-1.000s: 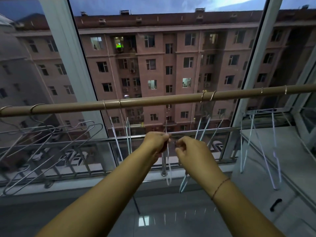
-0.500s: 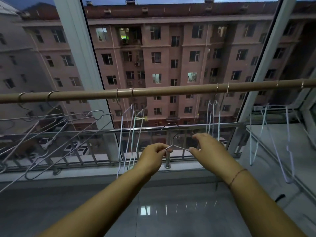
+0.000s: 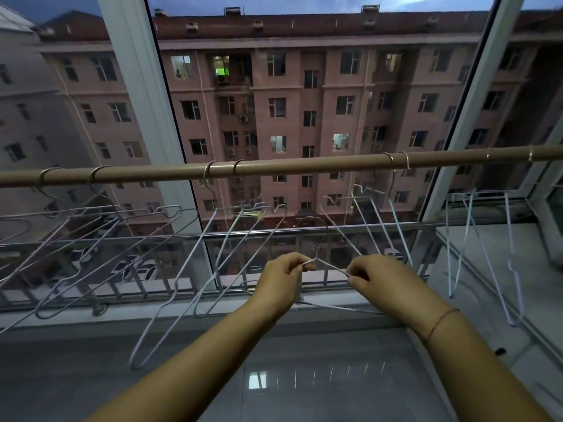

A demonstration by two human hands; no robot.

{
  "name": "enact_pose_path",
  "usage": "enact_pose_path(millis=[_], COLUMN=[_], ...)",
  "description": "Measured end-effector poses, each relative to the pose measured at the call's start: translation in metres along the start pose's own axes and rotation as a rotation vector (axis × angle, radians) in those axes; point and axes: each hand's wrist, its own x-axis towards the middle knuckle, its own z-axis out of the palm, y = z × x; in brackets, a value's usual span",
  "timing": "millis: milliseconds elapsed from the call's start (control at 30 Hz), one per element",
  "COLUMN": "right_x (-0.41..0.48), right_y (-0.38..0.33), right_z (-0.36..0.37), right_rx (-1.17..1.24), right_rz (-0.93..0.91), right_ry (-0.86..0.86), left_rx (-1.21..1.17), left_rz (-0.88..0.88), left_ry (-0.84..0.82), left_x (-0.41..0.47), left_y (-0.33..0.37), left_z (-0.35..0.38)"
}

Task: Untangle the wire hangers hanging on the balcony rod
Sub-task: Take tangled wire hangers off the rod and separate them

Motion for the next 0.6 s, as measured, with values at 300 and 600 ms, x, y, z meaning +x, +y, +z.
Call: enact_pose_path(millis=[300, 600], right_x=[-0.014, -0.011], right_y=[0.007, -0.029], right_z=[0.002, -0.013], right_rx=[0.350, 0.456], right_rz=[0.003, -0.050], right_ry=[0.051, 0.288], left_rx=[0.003, -0.374], left_rz=[0.005, 0.080], left_ry=[0.218, 0.040], left_x=[0.008, -0.002], left_y=[0.012, 0.067], left_z=[-0.003, 0.004])
